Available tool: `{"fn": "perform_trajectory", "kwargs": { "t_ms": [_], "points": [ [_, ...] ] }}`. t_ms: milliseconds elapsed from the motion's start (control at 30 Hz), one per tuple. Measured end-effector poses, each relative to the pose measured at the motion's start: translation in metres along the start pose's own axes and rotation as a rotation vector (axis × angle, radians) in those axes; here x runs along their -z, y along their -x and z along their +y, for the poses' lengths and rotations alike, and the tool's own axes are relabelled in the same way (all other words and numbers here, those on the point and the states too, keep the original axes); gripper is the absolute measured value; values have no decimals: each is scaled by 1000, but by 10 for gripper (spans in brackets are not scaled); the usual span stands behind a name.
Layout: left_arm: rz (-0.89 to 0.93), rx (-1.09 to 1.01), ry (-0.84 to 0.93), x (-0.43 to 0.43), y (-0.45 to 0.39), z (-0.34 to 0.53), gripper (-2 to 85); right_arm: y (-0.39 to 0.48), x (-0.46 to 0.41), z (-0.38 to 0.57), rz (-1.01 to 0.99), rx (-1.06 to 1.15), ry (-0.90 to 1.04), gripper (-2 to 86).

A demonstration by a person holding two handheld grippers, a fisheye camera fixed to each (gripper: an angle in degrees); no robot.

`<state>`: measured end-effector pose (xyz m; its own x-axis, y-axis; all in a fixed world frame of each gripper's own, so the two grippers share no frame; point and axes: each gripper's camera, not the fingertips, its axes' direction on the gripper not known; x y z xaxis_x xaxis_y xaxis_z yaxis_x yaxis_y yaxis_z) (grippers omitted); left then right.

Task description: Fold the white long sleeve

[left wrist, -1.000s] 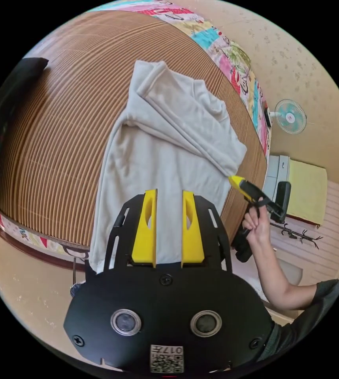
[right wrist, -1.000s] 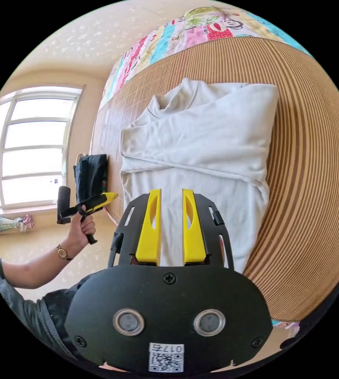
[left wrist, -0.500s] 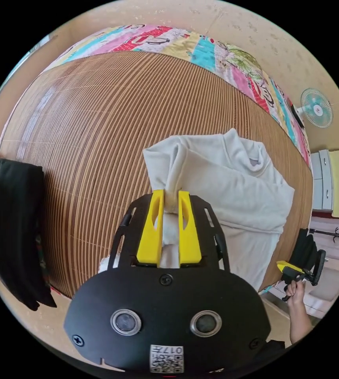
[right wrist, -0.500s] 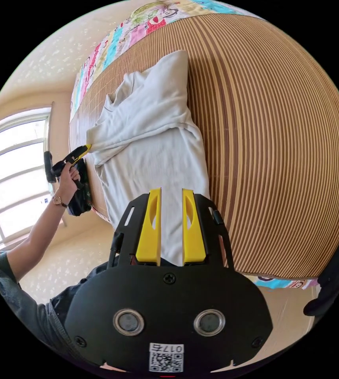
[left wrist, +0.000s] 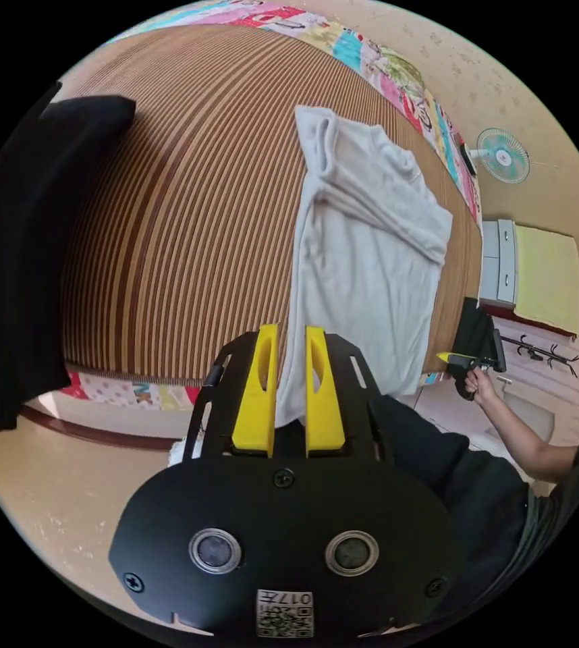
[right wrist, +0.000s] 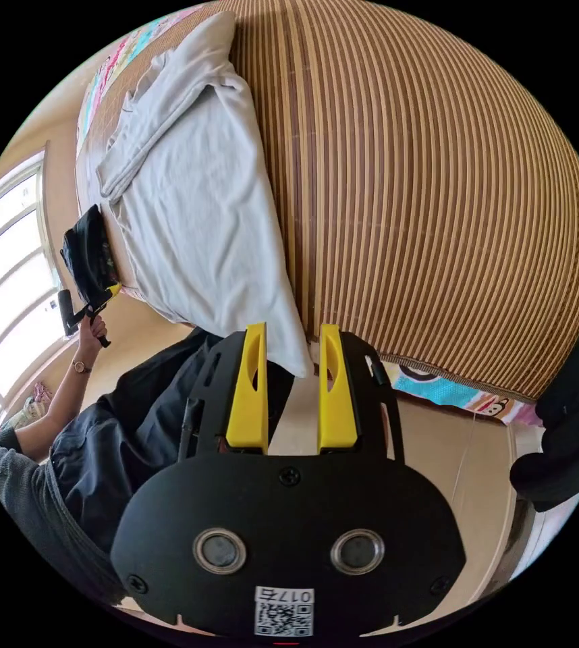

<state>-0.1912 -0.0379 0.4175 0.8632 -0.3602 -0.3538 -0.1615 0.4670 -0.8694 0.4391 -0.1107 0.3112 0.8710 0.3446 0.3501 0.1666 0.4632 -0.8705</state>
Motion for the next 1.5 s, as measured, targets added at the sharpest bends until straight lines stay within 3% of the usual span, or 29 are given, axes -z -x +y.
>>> {"fn": "perform_trajectory", "kwargs": {
  "t_ms": [100, 200, 300, 533, 600, 800, 900, 967, 1167, 1300, 1500],
  "points": [
    [11, -45, 192, -38, 19, 35, 97, -18, -17, 14, 28, -32, 72, 124],
    [-141, -122, 235, -58, 23, 52, 109, -28, -30, 15, 28, -33, 118, 131],
    [-161, -133, 330, -85, 39, 49, 125, -33, -38, 12, 17, -11, 143, 138],
    [-5, -70, 297, -78, 93, 21, 91, -48, -32, 12, 29, 9, 162, 131],
    [31, -110, 330, -69, 106, 19, 47, -54, -26, 16, 29, 11, 149, 116],
    [227, -263, 412, -16, 131, 40, 40, -85, -2, 40, -54, 6, 90, 57],
    [443, -270, 383, 28, 153, 54, 38, -116, 24, 66, -382, -3, 9, 36],
    [615, -261, 322, 59, 169, 62, 38, -140, 60, 102, -758, 66, -182, 29],
    [1155, -278, 172, 133, 208, 100, 37, -161, 113, 212, -1334, 142, -640, 22],
    [1350, -212, 15, 142, 231, 137, 39, -165, 107, 247, -1450, 24, -806, 22],
    [1347, -25, -202, 135, 257, 102, 40, -178, 107, 177, -1513, -225, -884, 22]
  ]
}}
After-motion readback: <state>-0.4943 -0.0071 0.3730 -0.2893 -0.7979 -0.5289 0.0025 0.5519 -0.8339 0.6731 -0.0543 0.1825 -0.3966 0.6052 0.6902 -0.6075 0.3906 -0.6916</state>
